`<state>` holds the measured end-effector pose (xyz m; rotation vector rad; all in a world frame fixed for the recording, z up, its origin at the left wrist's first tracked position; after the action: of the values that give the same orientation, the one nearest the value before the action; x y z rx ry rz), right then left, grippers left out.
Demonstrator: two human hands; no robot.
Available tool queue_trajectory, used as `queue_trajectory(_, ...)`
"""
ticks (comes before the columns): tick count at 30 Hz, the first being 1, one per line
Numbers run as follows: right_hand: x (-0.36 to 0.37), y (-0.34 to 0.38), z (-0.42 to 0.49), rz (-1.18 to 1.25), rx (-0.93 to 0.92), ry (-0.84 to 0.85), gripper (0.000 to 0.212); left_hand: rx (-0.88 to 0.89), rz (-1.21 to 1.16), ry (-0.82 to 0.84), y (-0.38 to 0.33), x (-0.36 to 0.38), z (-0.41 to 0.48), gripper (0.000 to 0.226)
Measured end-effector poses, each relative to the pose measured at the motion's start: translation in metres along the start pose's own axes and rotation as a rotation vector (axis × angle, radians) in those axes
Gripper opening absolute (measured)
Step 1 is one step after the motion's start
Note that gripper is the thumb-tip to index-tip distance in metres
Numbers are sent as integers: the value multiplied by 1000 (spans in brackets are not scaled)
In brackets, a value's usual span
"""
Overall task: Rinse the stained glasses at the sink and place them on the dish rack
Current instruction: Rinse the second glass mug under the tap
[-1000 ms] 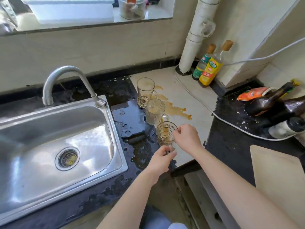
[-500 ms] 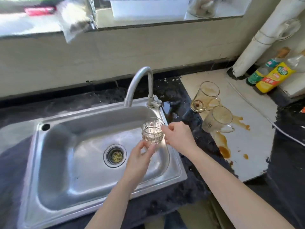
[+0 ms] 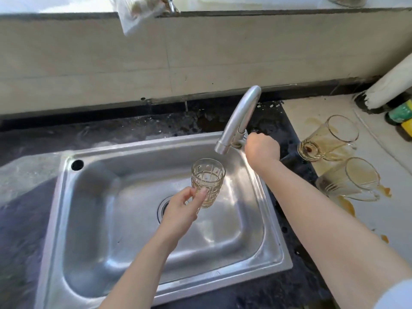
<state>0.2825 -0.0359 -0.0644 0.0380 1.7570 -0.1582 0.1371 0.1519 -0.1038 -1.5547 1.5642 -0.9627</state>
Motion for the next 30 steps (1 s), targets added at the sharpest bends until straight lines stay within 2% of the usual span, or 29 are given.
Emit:
queue_trajectory(7, 3, 5, 2, -194, -152, -16, 26, -26, -25, -23, -4, 4, 8, 29)
queue_trajectory(24, 16, 16, -1, -330, -383, 17, 29, -40, -99, -92, 0, 5, 0, 26)
queue_trajectory(26, 16, 12, 0, -291, -361, 24, 27, -44, -92, -90, 3, 4, -2, 23)
queue_trajectory(28, 6, 6, -8, -179, -324, -109, 20, -48, -94, -87, 8, 1, -4, 23)
queue_trajectory(30, -1, -2, -29, 8, -328, -352, 15, -51, -102, -84, 13, -6, -8, 24)
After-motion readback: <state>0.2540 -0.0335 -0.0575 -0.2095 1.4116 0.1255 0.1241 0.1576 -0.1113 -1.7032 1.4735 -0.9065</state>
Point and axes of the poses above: each hand's wrist, its own z-axis towards the middle knuckle, its own x-axis out of the palm, y = z × x, the point moved 4 cm from there along z, towards the middle knuckle, and after that the axes turned 3 degrees about x, right-handed, at the moved point
